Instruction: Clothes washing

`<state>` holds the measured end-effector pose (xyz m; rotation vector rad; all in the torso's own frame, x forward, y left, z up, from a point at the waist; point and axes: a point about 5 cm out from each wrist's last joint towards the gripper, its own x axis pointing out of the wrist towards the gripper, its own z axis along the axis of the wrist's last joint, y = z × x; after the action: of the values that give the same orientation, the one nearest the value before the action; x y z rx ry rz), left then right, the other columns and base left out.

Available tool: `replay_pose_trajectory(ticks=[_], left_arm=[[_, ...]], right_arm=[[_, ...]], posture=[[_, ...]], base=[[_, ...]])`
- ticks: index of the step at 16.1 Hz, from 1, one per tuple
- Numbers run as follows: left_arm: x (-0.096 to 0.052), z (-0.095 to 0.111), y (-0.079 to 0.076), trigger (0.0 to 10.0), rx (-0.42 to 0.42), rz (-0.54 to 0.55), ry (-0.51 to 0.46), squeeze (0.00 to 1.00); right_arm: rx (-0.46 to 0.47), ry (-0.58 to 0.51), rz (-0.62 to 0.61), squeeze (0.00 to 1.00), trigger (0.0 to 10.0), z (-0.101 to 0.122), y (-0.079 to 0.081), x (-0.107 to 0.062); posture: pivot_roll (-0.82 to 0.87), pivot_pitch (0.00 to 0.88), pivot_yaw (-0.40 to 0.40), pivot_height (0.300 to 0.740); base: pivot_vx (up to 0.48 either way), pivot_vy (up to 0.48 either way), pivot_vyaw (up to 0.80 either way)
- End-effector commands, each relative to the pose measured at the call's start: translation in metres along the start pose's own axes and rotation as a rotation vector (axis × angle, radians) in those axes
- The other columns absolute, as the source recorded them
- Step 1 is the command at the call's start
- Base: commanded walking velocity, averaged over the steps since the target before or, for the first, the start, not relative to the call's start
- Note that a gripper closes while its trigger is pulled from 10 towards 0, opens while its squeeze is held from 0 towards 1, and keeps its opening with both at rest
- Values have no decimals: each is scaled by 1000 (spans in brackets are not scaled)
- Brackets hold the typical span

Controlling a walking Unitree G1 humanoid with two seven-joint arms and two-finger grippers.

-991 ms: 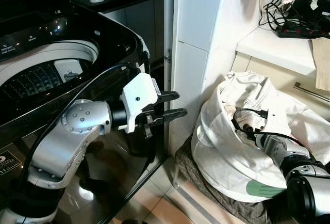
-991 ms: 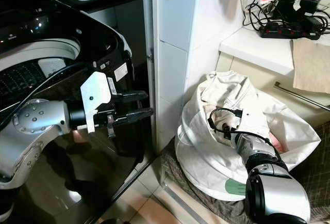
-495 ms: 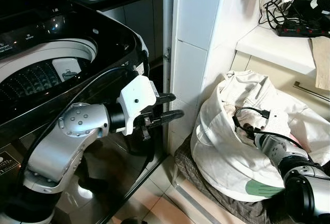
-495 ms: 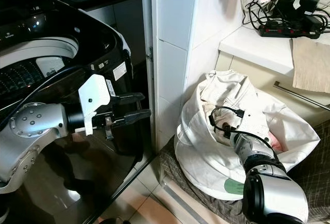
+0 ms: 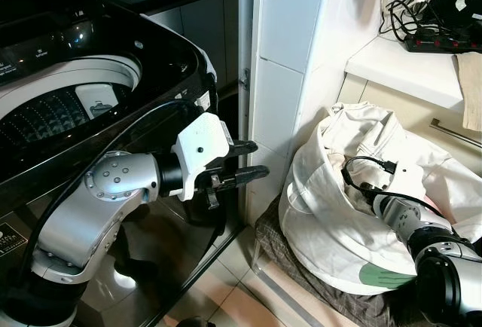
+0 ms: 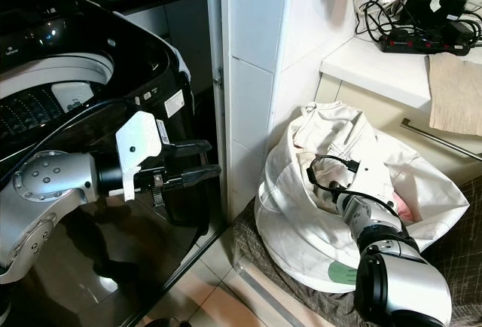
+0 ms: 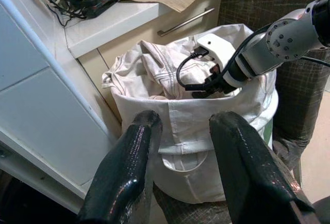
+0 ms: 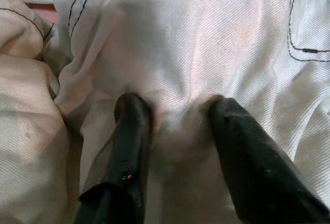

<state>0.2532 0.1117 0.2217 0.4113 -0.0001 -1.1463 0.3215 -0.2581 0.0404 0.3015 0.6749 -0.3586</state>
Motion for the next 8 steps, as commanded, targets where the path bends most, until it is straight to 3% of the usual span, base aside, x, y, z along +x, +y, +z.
replay_pose_trajectory(ticks=[1,8], left_arm=[[0,5,-2,10000,17,-20,-4,0],[2,5,2,10000,27,-7,-7,0]], right_arm=[[8,22,-19,0,0,-1,-3,0],[29,-3,-22,0,0,4,-4,0]], posture=[[176,41,27,740],[169,32,29,740]], base=[[0,0,0],[0,0,0]])
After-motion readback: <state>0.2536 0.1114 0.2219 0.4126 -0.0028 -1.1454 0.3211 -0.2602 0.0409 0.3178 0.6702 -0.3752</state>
